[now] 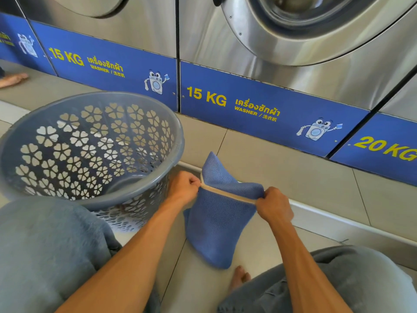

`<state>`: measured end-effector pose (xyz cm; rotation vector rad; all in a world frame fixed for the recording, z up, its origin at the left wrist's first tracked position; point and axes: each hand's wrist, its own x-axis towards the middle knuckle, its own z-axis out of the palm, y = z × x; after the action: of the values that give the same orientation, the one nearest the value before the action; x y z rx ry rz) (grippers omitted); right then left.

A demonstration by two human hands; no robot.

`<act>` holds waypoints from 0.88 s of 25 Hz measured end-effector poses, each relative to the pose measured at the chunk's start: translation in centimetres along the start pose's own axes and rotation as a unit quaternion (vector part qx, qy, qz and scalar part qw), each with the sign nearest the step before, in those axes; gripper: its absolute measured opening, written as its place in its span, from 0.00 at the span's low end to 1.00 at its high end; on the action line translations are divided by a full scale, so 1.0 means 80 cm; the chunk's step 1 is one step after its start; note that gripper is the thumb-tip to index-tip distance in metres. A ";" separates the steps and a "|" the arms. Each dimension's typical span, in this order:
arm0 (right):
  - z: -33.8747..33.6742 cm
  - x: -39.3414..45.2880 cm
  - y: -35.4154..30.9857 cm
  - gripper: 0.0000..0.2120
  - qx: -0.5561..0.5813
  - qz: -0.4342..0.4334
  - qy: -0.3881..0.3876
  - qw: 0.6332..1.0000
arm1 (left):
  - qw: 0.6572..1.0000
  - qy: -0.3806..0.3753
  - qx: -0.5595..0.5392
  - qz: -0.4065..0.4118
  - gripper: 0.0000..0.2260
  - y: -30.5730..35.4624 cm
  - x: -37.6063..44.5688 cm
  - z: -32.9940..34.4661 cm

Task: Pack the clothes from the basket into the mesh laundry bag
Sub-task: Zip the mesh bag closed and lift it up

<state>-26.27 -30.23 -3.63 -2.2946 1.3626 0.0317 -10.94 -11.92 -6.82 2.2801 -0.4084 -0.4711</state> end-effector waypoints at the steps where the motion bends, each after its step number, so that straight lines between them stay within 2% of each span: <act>1: 0.000 -0.003 0.006 0.14 -0.006 0.009 0.015 1.000 | 1.000 -0.005 -0.014 0.003 0.09 0.003 -0.003 0.005; 3: 0.007 -0.011 0.006 0.16 -0.020 -0.028 0.064 0.997 | 0.998 -0.038 -0.053 0.004 0.07 0.013 -0.011 0.016; 7: 0.027 -0.027 -0.027 0.20 -0.051 -0.215 0.130 0.966 | 0.986 -0.121 -0.118 0.010 0.05 0.020 -0.014 0.026; 8: 0.034 -0.029 -0.034 0.18 -0.065 -0.253 0.117 0.958 | 0.984 -0.133 -0.120 0.016 0.04 0.020 -0.014 0.026; 10: 0.042 -0.033 -0.040 0.13 -0.098 -0.296 0.041 0.949 | 0.982 -0.156 -0.106 0.028 0.04 0.018 -0.016 0.024; 13: 0.045 -0.033 -0.038 0.09 -0.129 -0.314 -0.050 0.939 | 0.977 -0.185 -0.096 0.031 0.06 0.012 -0.014 0.017; 17: 0.042 -0.036 -0.040 0.06 -0.139 -0.307 -0.078 0.938 | 0.980 -0.177 -0.083 0.030 0.03 0.008 -0.012 0.021; 20: 0.027 -0.030 -0.031 0.05 -0.126 -0.263 -0.103 0.951 | 0.990 -0.119 -0.074 0.009 0.09 -0.002 -0.002 0.022; 22: 0.020 -0.026 -0.022 0.08 -0.130 -0.239 -0.155 0.950 | 0.995 -0.057 -0.080 -0.016 0.12 -0.012 0.007 0.020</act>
<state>-25.49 -27.18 -3.83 -2.6386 0.6568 0.4187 -11.02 -12.51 -8.63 2.1133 -0.3769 -0.6309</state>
